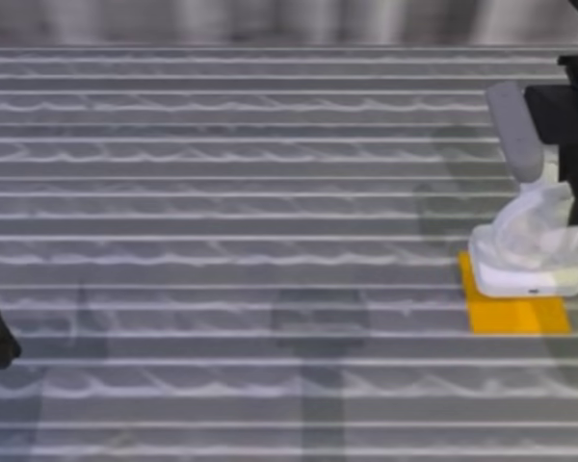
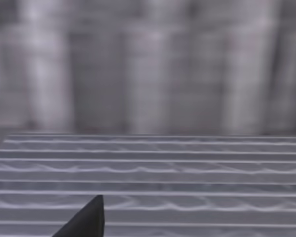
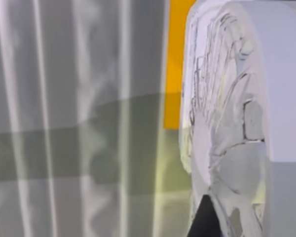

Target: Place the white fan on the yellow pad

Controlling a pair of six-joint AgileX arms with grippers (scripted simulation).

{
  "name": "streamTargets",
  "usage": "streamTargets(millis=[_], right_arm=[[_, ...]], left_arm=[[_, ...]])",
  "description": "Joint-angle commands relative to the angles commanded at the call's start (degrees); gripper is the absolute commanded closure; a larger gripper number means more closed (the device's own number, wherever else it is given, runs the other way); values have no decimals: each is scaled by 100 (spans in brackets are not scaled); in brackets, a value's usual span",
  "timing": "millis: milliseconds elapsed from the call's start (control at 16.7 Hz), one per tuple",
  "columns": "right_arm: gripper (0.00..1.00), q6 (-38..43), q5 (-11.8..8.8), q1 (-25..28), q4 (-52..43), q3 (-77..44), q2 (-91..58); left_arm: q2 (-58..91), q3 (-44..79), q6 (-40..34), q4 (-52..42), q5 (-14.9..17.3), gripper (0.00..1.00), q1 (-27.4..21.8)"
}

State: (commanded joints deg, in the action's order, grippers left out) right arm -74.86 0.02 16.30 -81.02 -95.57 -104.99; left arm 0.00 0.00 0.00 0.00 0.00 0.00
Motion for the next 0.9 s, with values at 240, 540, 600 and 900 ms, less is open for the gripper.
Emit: streamTargets(millis=[240, 540, 600, 900], right_arm=[[100, 15, -7, 30, -9, -6, -22], [100, 13, -2, -1, 597, 540, -39], [100, 6, -1, -4, 713, 655, -49], [92, -3, 0, -4, 774, 714, -59]], left_arm=[[0, 0, 0, 0, 0, 0, 0], [0, 0, 0, 0, 0, 0, 0], [0, 0, 0, 0, 0, 0, 0], [0, 0, 0, 0, 0, 0, 0]])
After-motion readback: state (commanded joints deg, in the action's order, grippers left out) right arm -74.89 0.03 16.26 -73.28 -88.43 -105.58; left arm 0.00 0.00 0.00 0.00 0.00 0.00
